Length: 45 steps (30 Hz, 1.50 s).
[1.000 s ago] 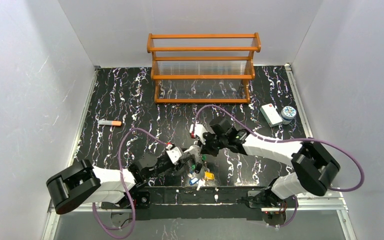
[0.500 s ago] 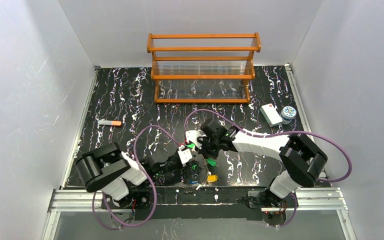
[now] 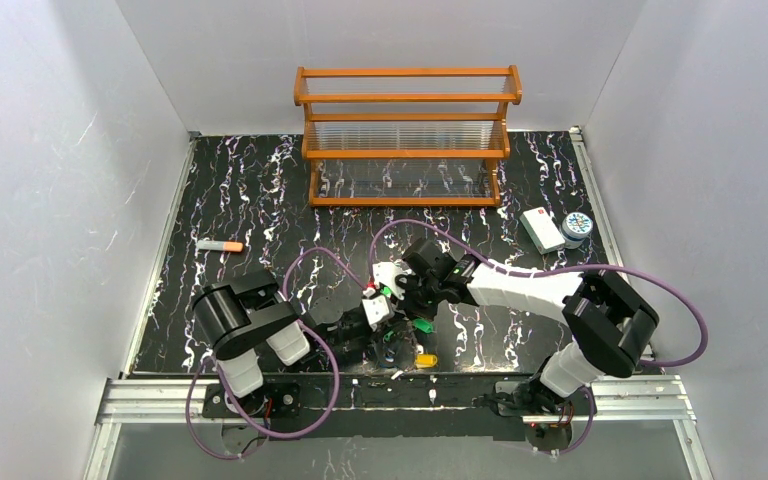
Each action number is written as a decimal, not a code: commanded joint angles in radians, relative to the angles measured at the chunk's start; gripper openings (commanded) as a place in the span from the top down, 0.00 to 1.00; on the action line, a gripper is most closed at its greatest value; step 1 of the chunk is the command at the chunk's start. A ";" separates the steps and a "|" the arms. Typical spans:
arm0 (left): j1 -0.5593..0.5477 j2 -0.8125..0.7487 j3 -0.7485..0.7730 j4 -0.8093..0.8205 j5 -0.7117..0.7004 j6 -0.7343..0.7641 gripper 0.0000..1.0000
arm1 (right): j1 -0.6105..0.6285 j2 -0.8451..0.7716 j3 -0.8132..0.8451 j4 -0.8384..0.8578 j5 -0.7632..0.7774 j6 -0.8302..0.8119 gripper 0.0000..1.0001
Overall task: Put the keys on the keyring
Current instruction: Adjust the key on the keyring.
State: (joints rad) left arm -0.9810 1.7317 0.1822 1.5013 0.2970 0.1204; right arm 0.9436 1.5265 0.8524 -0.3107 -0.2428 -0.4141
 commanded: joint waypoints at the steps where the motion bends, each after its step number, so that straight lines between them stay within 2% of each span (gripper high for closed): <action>1: -0.002 0.023 0.016 0.061 0.009 -0.017 0.90 | 0.007 -0.036 -0.014 0.027 -0.033 0.012 0.99; 6: -0.002 0.041 0.012 0.063 -0.005 -0.023 0.85 | 0.006 -0.049 -0.021 0.039 -0.037 0.012 0.99; 15: -0.003 0.043 -0.010 0.063 -0.031 -0.028 0.85 | 0.006 -0.096 -0.056 0.089 -0.055 0.017 0.99; 24: -0.005 0.051 -0.018 0.064 -0.091 -0.035 0.77 | 0.005 -0.123 -0.068 0.105 -0.076 0.009 0.99; 26: -0.006 0.044 -0.022 0.063 -0.105 -0.029 0.79 | 0.007 -0.127 -0.074 0.109 -0.083 0.008 0.99; 30: -0.005 0.045 -0.015 0.063 -0.062 -0.030 0.96 | 0.006 -0.143 -0.085 0.130 -0.091 0.010 0.99; 32: -0.006 0.053 -0.004 0.064 -0.036 -0.038 1.00 | 0.005 -0.150 -0.089 0.142 -0.090 0.012 0.99; 39: -0.010 0.062 0.006 0.065 -0.035 -0.044 0.96 | 0.005 -0.160 -0.093 0.156 -0.088 0.022 0.99; 45: -0.011 0.066 0.013 0.065 -0.040 -0.052 1.00 | 0.006 -0.176 -0.108 0.188 -0.093 0.036 0.99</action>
State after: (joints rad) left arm -0.9901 1.7828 0.1776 1.5867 0.2714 0.0635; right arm 0.9421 1.4036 0.7513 -0.2291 -0.2634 -0.3962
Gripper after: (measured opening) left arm 0.014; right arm 0.033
